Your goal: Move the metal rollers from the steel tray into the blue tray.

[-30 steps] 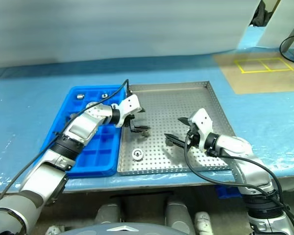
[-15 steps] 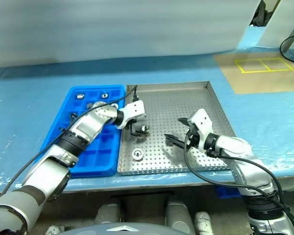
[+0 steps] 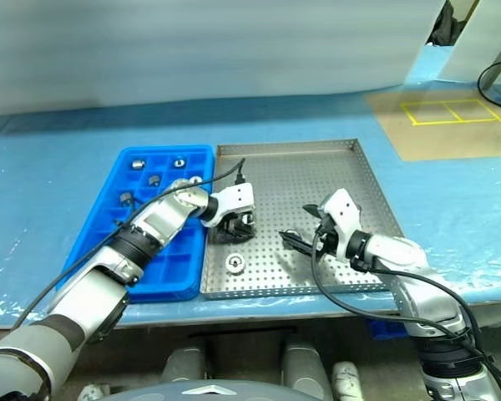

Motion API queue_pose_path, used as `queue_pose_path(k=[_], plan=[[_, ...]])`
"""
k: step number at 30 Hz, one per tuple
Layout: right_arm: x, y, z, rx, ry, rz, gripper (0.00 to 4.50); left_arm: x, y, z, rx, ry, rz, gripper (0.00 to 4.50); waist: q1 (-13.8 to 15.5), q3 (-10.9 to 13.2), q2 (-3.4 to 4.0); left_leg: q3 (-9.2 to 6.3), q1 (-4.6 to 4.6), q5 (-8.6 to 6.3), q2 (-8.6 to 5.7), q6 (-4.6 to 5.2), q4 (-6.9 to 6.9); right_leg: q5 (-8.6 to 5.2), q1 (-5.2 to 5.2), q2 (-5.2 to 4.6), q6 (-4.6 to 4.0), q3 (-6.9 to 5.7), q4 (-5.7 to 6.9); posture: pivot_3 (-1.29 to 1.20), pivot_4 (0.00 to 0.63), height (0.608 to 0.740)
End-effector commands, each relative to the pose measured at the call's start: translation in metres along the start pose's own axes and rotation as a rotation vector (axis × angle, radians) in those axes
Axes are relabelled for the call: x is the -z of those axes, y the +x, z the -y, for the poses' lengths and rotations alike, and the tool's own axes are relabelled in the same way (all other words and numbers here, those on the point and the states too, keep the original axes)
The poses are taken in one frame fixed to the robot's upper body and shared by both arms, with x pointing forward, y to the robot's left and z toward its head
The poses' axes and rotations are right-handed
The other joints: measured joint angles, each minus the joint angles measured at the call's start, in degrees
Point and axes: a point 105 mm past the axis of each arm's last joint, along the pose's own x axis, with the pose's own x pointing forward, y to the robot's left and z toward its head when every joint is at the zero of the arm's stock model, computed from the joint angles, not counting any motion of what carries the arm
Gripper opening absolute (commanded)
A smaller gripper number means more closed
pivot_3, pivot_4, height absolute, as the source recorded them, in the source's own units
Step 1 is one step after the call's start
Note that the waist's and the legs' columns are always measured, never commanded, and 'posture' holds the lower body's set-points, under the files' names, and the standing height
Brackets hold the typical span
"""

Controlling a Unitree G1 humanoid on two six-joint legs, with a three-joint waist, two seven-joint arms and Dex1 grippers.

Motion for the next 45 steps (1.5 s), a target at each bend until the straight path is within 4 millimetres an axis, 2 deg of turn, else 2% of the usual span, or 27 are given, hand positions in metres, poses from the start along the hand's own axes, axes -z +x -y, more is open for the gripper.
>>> queue_pose_path(k=[1, 4, 10, 16, 19, 21, 27, 33, 37, 45], plan=[[-0.013, 0.0, -0.005, -0.008, -0.04, 0.043, 4.5, -0.007, -0.002, -0.002, 0.003, 0.025, 0.007, 1.86, 0.03, 0.0, 0.0, 0.0, 0.0, 0.0, 0.0, 0.0, 0.0, 0.0, 0.0, 0.0, 0.0, 0.0, 0.0, -0.26, 0.15, 0.74], [-0.013, 0.0, -0.005, -0.01, -0.039, 0.044, 4.5, -0.006, -0.003, -0.002, -0.001, 0.007, 0.016, 1.86, 0.03, 0.0, 0.0, 0.0, 0.0, 0.0, 0.0, 0.01, 0.0, 0.0, 0.0, 0.0, 0.0, 0.0, 0.0, -0.27, 0.15, 0.74], [-0.013, 0.003, -0.005, -0.022, -0.036, 0.044, 4.5, -0.025, -0.021, -0.008, -0.076, -0.124, 0.157, 1.86, -0.02, 0.01, -0.01, 0.01, -0.02, 0.0, 0.0, 0.02, 0.0, 0.0, -0.03, 0.0, 0.0, 0.0, -0.01, -0.24, 0.15, 0.74], [-0.015, 0.011, -0.006, -0.057, -0.043, 0.043, 4.5, -0.049, -0.055, -0.018, -0.293, -0.208, 0.289, 1.86, 0.08, 0.01, -0.01, 0.01, -0.05, 0.0, 0.02, 0.04, 0.0, 0.0, -0.05, -0.01, -0.01, -0.03, 0.0, -0.19, 0.15, 0.74], [-0.015, 0.015, -0.006, -0.081, -0.045, 0.041, 4.5, -0.052, -0.079, -0.03, -0.474, -0.274, 0.342, 1.86, 0.13, 0.01, -0.01, 0.01, -0.05, 0.01, 0.02, 0.05, 0.0, 0.0, -0.04, -0.02, -0.01, -0.04, 0.0, -0.16, 0.15, 0.74], [-0.014, 0.018, -0.008, -0.099, -0.046, 0.04, 4.5, -0.049, -0.089, -0.031, -0.561, -0.293, 0.35, 1.86, 0.06, 0.01, -0.01, 0.01, -0.12, 0.01, 0.02, 0.05, 0.0, 0.0, -0.04, -0.02, -0.01, -0.06, -0.01, -0.15, 0.15, 0.74], [-0.019, 0.033, -0.011, -0.169, -0.06, 0.053, 4.5, -0.009, -0.118, -0.025, -0.877, -0.481, 0.331, 1.86, 0.3, 0.02, -0.02, 0.0, -0.32, 0.02, 0.06, 0.06, -0.01, 0.0, -0.09, -0.01, -0.02, -0.13, -0.02, -0.05, 0.15, 0.74], [-0.029, 0.04, -0.01, -0.232, -0.075, 0.071, 4.5, 0.028, -0.149, -0.011, -1.122, -0.591, 0.298, 1.86, 2.31, 0.04, -0.06, -0.01, -0.32, 0.06, 0.1, 0.1, 0.0, 0.0, -0.13, -0.04, -0.02, -0.24, -0.02, 0.04, 0.15, 0.74], [-0.034, 0.05, -0.012, -0.294, -0.091, 0.079, 4.5, 0.041, -0.163, 0.0, -1.222, -0.632, 0.287, 1.86, 3.4, 0.05, -0.07, -0.02, -0.34, 0.06, 0.1, 0.11, 0.0, 0.0, -0.2, -0.06, -0.02, -0.27, -0.03, 0.11, 0.15, 0.74], [-0.038, 0.063, -0.019, -0.383, -0.109, 0.078, 4.5, 0.071, -0.169, 0.017, -1.313, -0.738, 0.219, 1.86, 6.24, 0.06, -0.11, -0.06, -0.52, 0.08, 0.1, 0.12, 0.01, 0.0, -0.37, -0.1, -0.01, -0.33, -0.02, 0.19, 0.15, 0.74]])
